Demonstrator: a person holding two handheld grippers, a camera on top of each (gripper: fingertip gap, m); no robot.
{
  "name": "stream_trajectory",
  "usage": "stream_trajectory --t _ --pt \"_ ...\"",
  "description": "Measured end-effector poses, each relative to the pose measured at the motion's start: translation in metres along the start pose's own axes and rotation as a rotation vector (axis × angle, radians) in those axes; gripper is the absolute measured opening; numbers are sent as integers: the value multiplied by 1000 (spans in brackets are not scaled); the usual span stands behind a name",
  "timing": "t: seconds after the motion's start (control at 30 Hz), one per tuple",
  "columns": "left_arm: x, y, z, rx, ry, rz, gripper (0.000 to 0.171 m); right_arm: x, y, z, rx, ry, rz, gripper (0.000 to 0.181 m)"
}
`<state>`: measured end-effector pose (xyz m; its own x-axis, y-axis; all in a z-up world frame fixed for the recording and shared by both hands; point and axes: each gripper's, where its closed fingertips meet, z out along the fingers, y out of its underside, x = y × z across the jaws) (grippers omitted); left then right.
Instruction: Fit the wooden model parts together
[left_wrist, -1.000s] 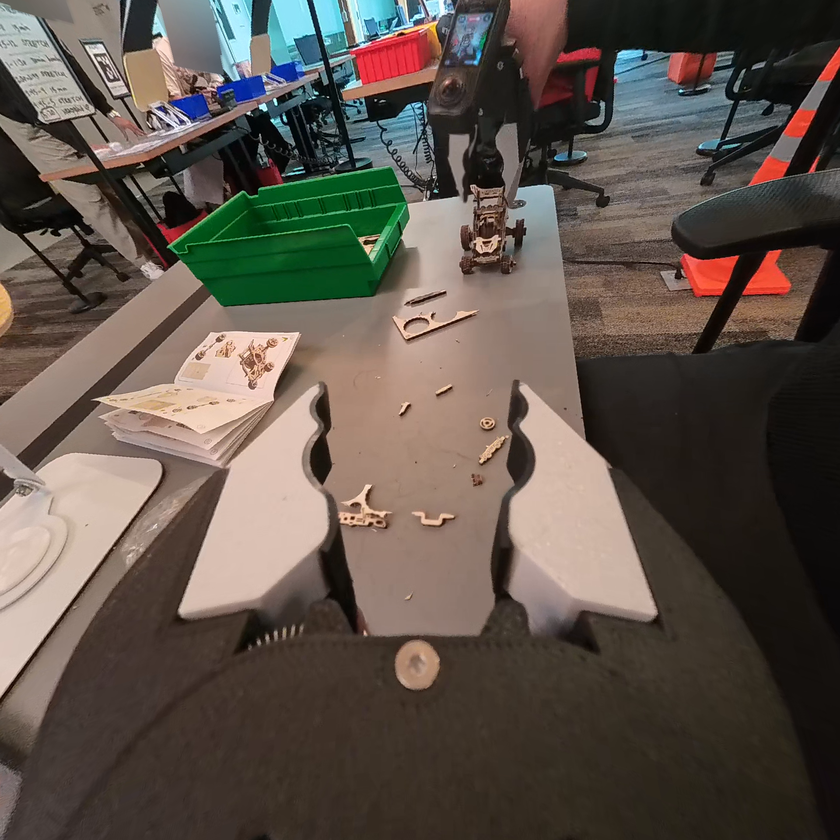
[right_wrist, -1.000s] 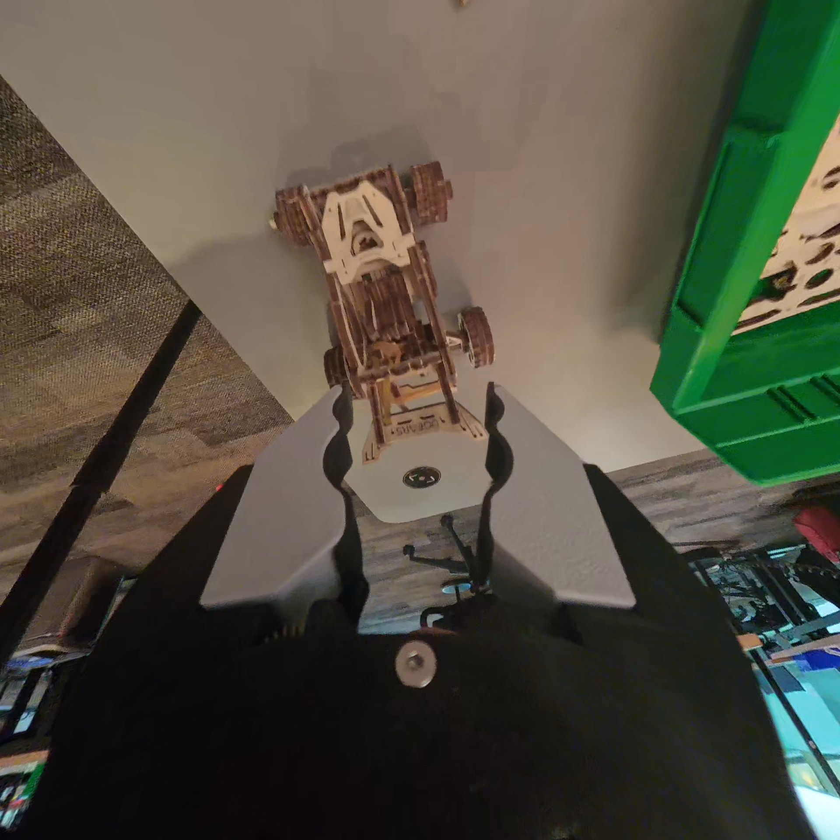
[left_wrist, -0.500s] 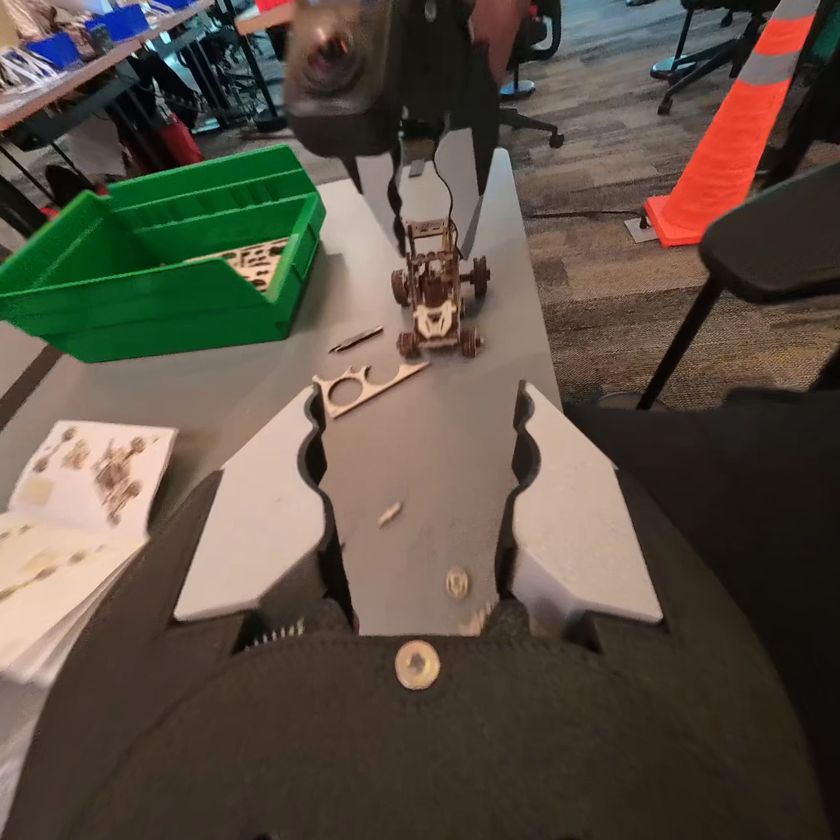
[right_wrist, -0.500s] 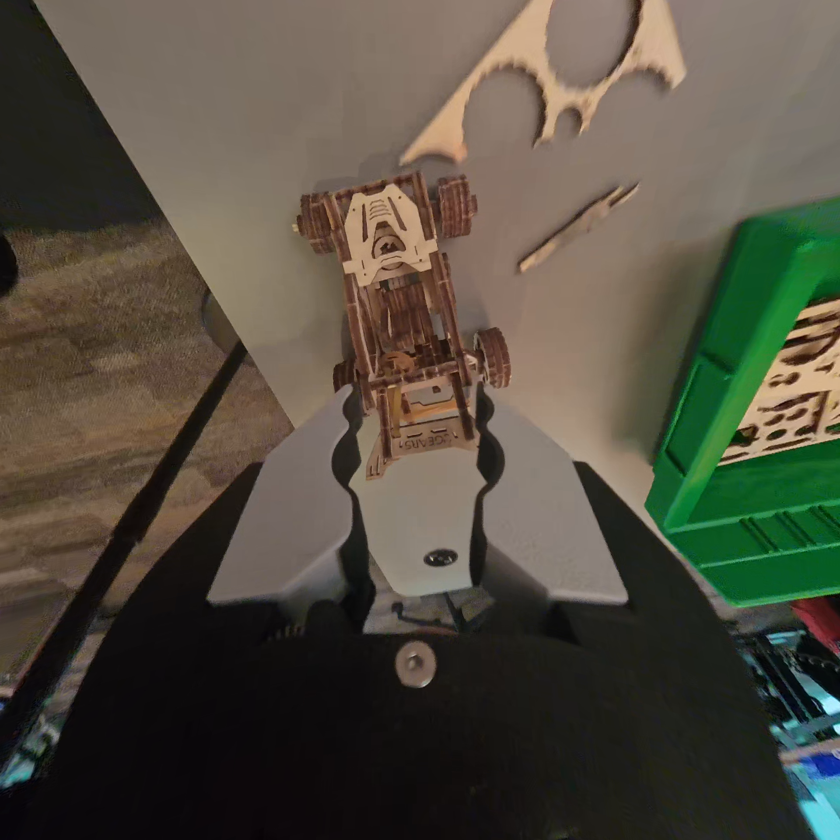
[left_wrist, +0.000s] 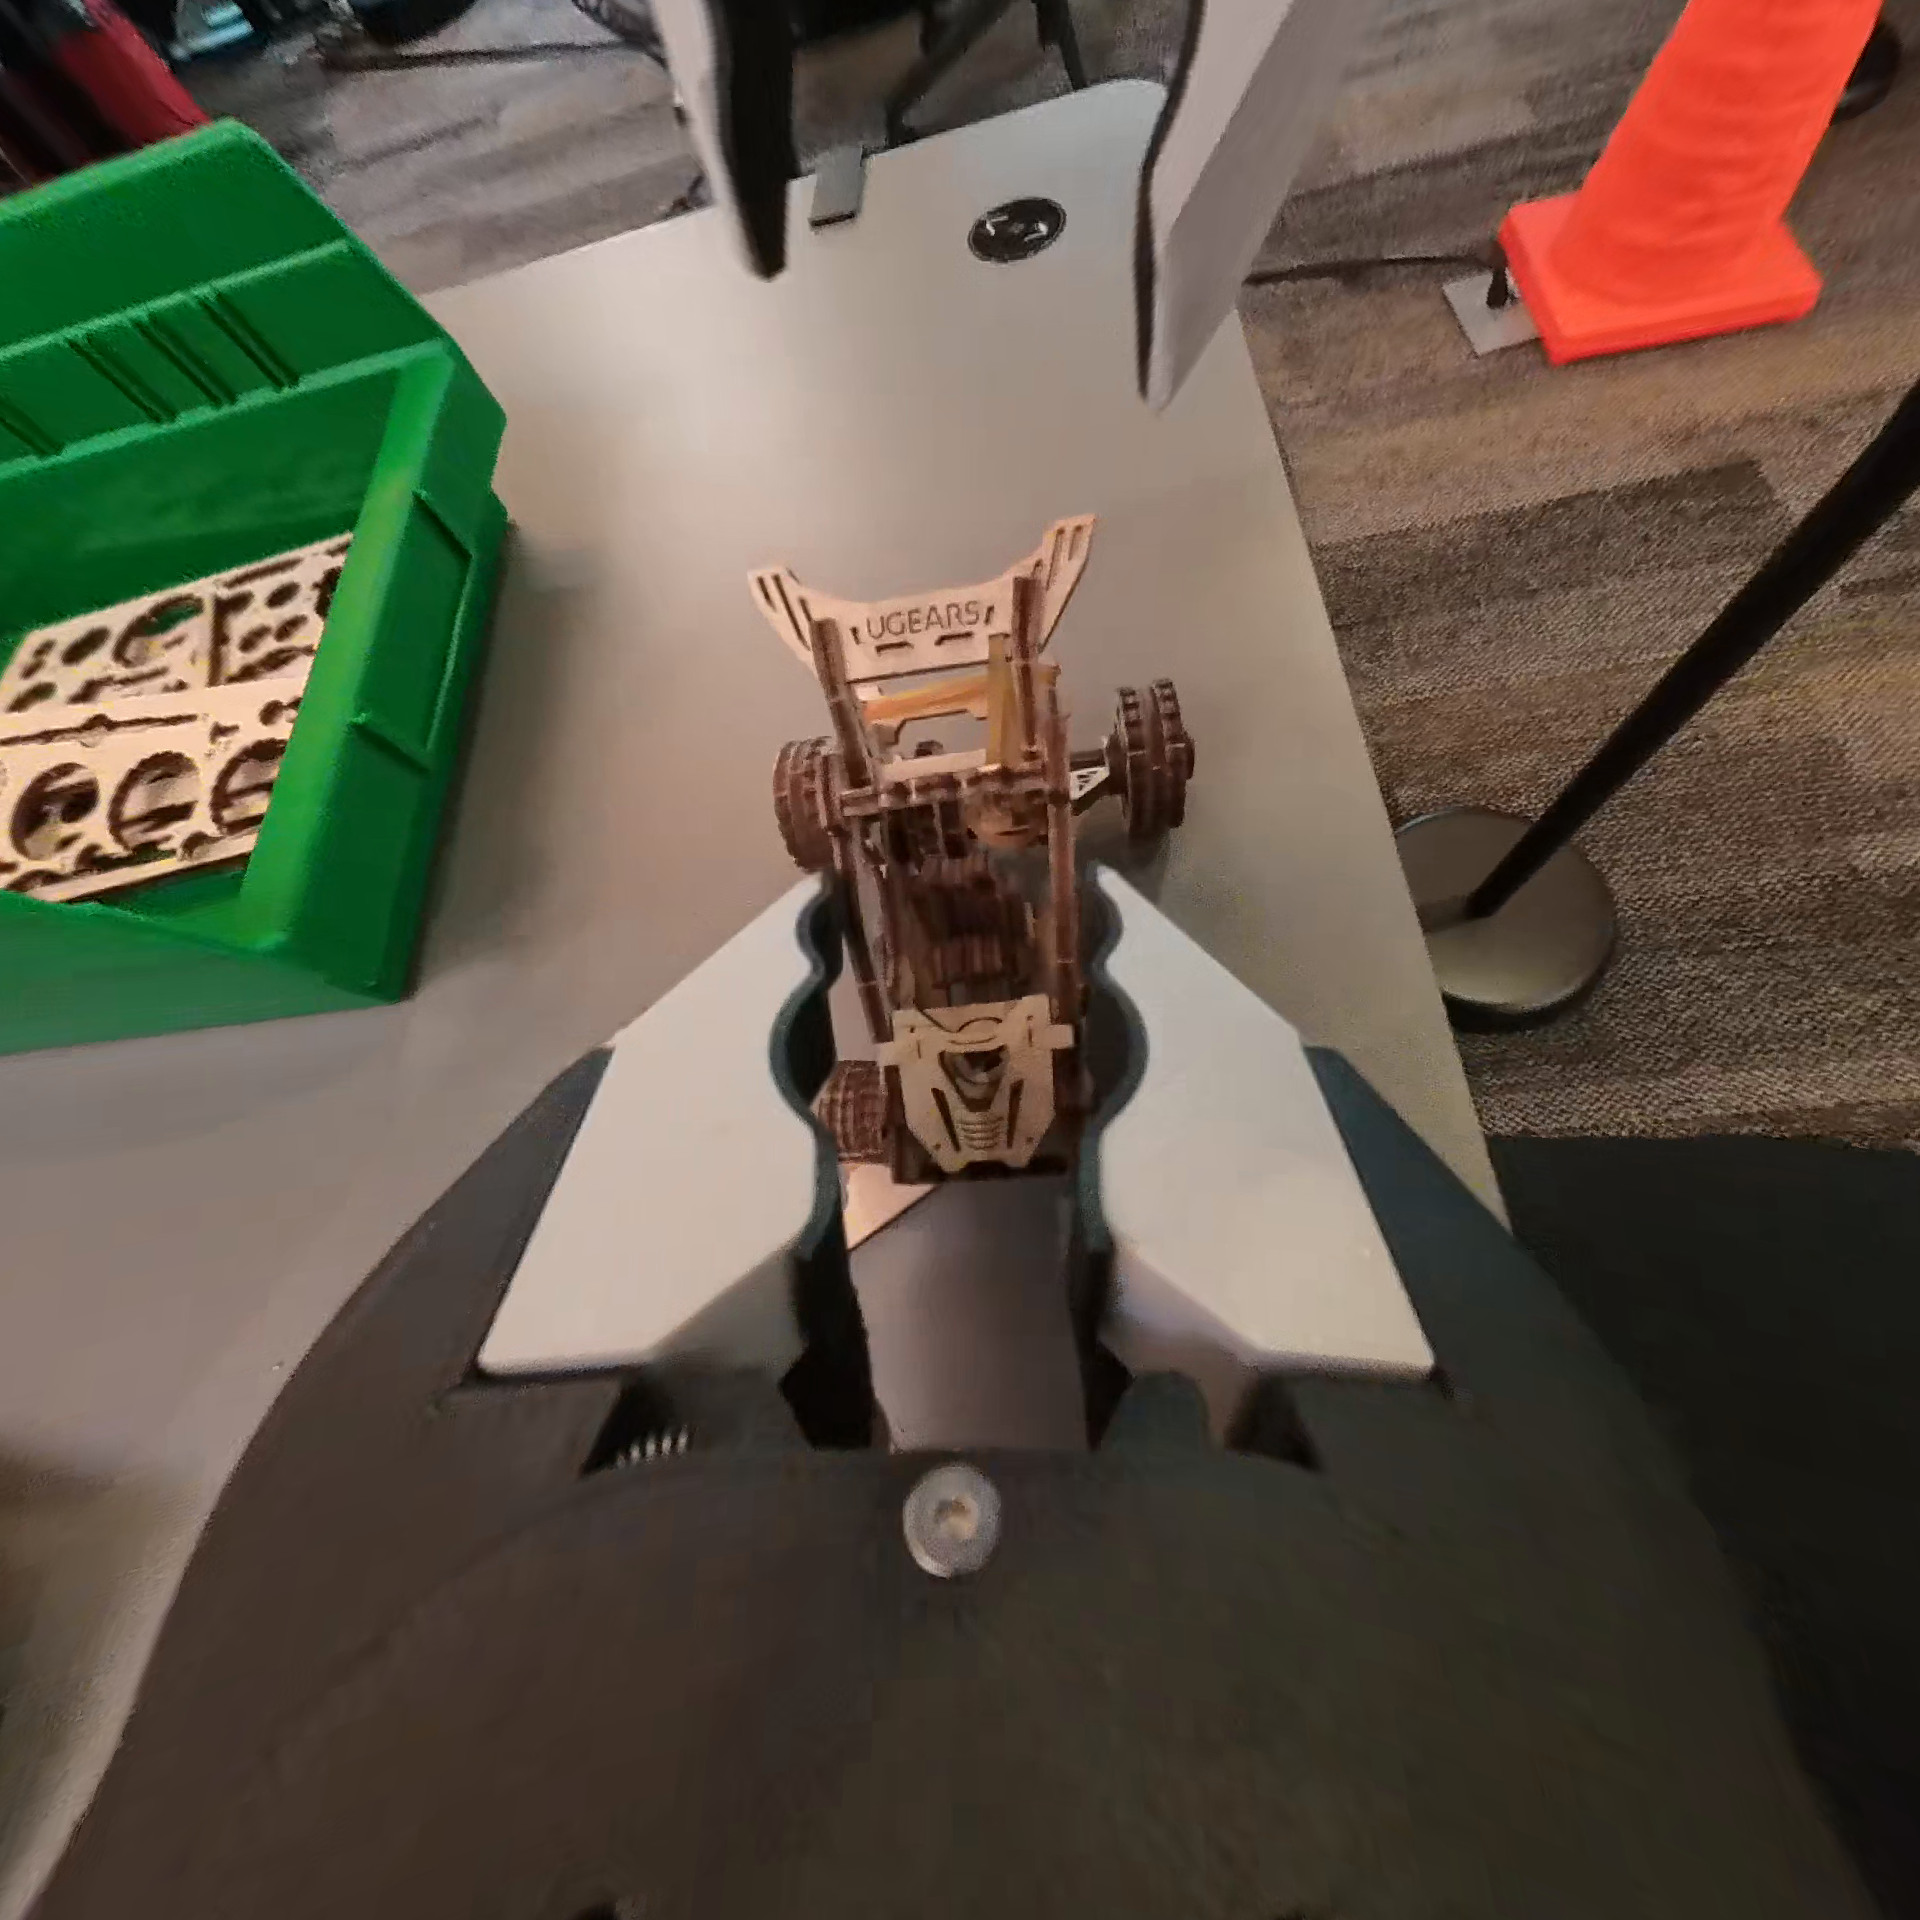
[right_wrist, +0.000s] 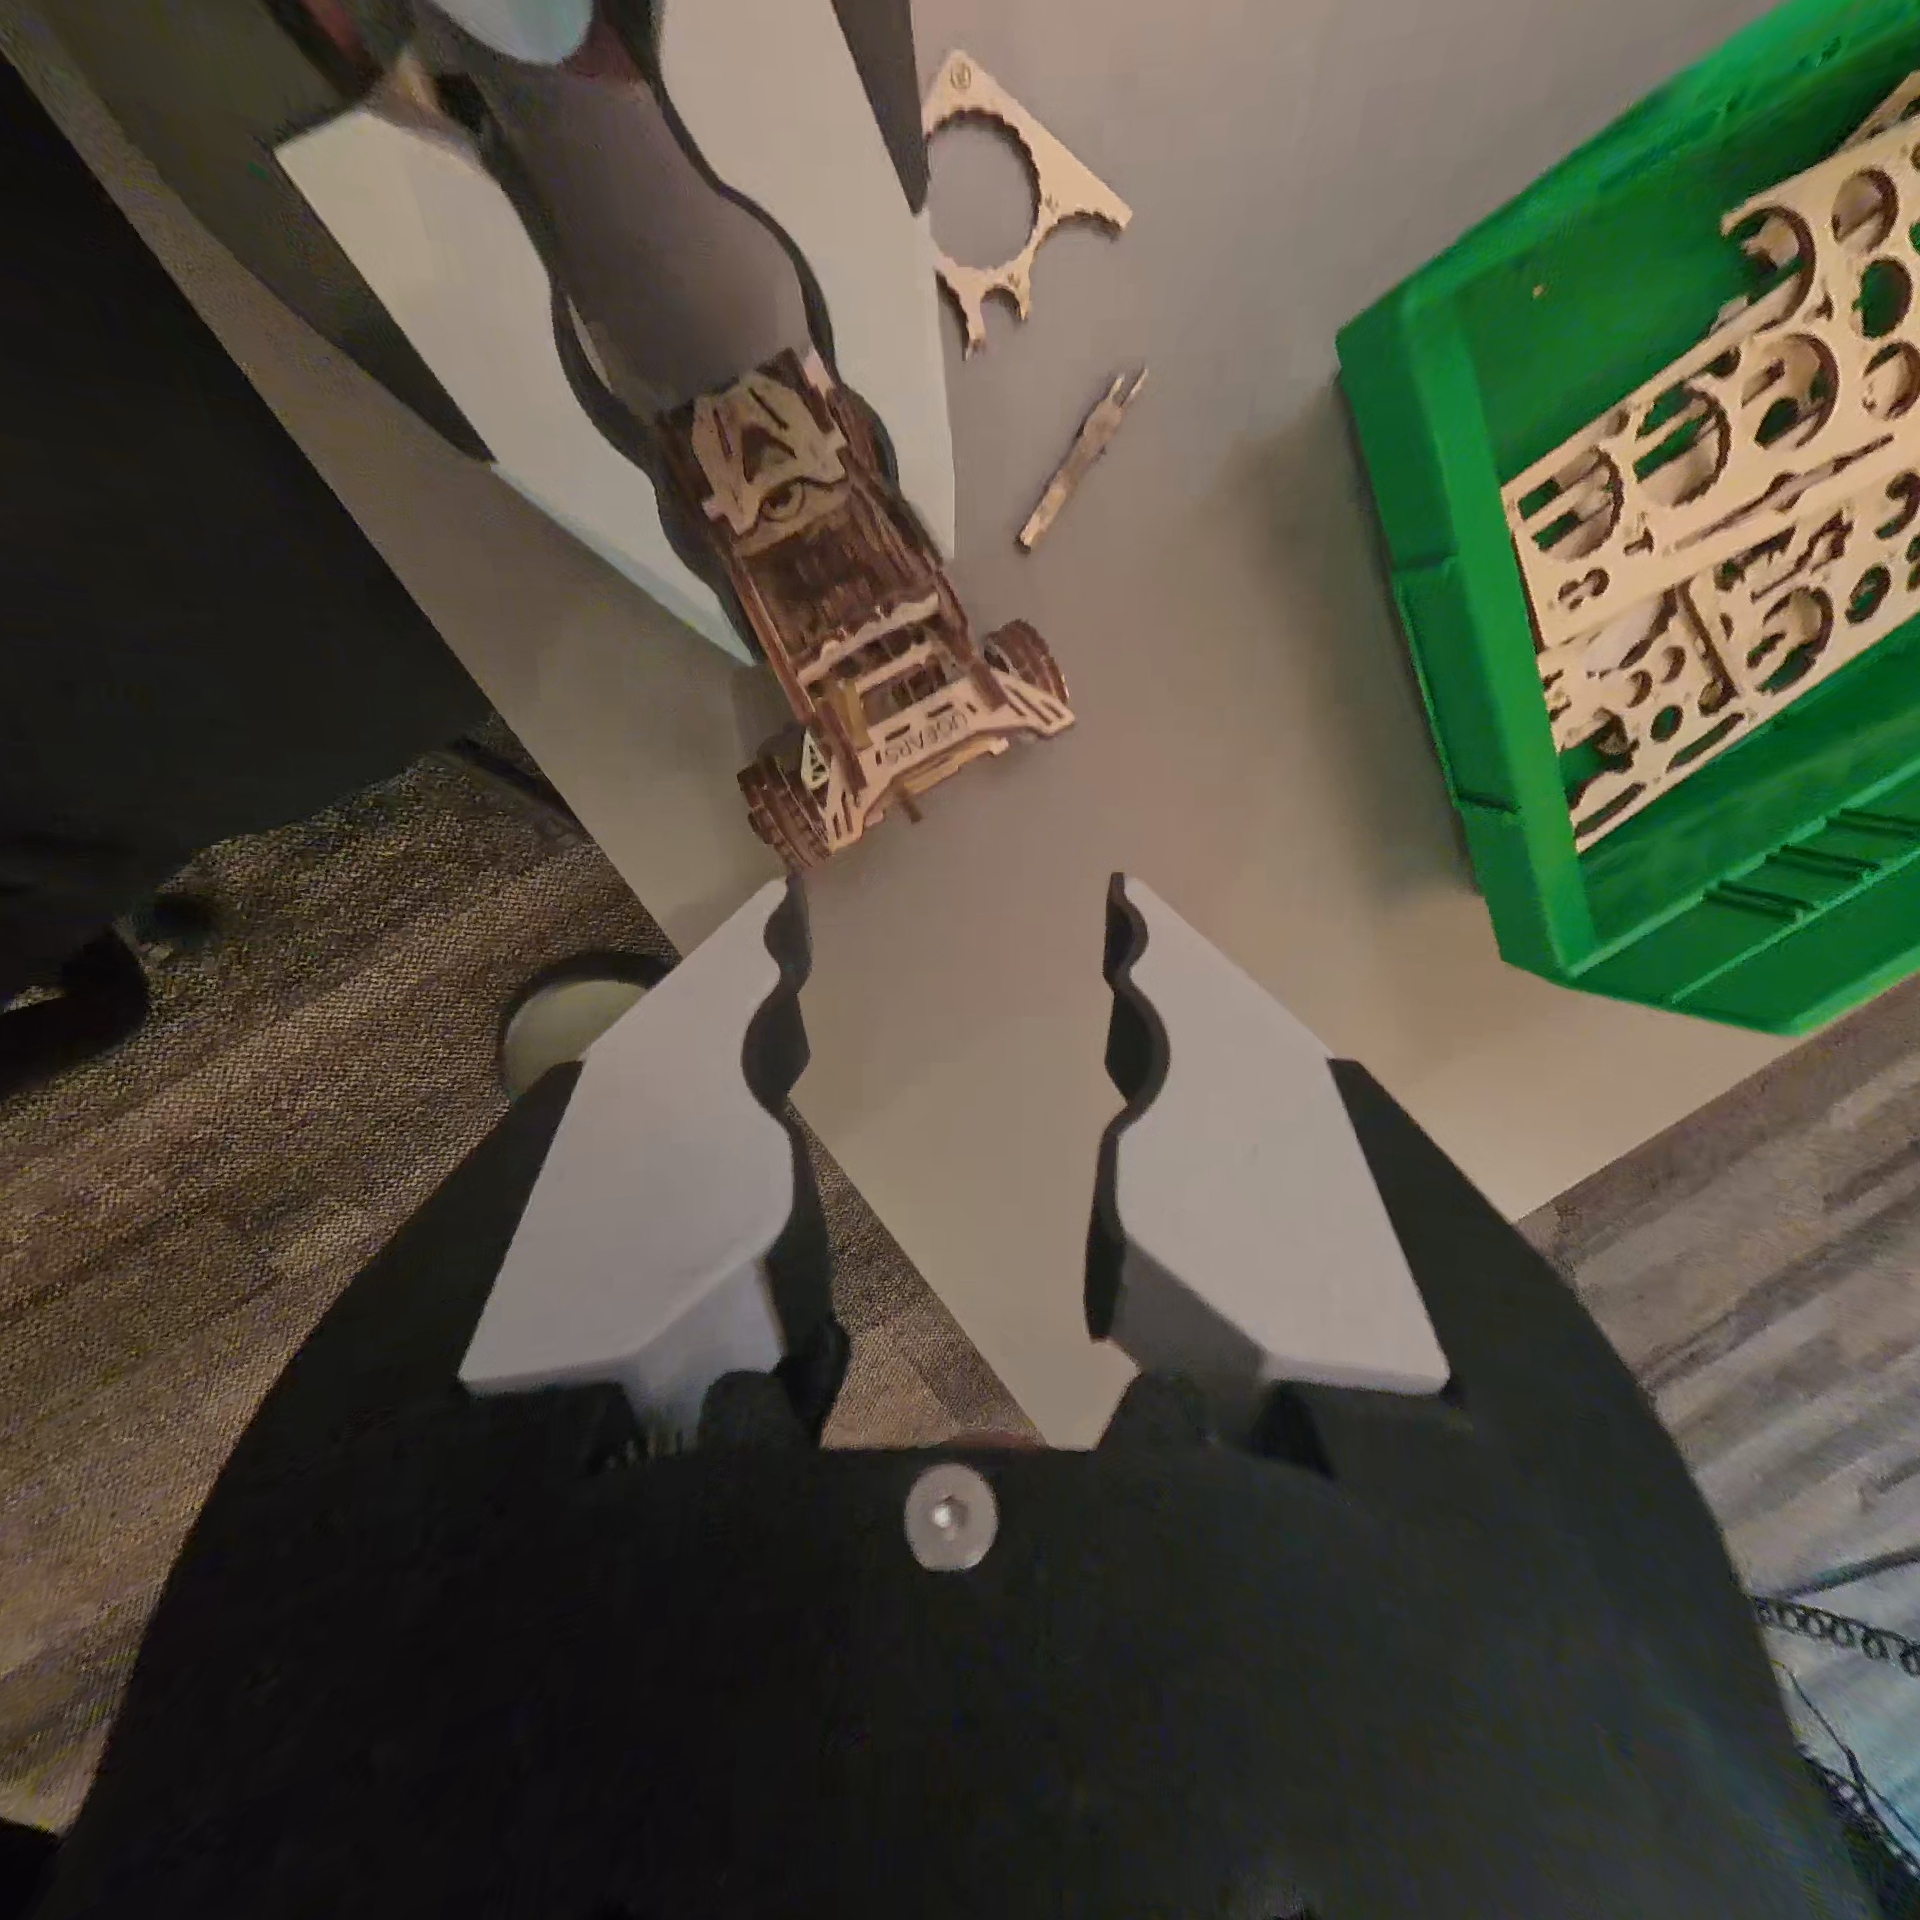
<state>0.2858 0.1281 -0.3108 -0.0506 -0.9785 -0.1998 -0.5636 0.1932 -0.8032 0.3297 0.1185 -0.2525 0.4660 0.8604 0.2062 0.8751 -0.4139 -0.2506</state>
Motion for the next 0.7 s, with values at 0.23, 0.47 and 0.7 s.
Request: stream_trajectory --t 0.23,0.47,0.7 --pt "-1 17 -24 -20 23 0 41 -19 11 15 83 -65 54 54" --pt "2 46 -69 -42 24 32 41 -51 -19 44 219 -164 44 58" --pt "2 62 -116 38 -9 7 41 -73 -82 54 499 -246 34 69"
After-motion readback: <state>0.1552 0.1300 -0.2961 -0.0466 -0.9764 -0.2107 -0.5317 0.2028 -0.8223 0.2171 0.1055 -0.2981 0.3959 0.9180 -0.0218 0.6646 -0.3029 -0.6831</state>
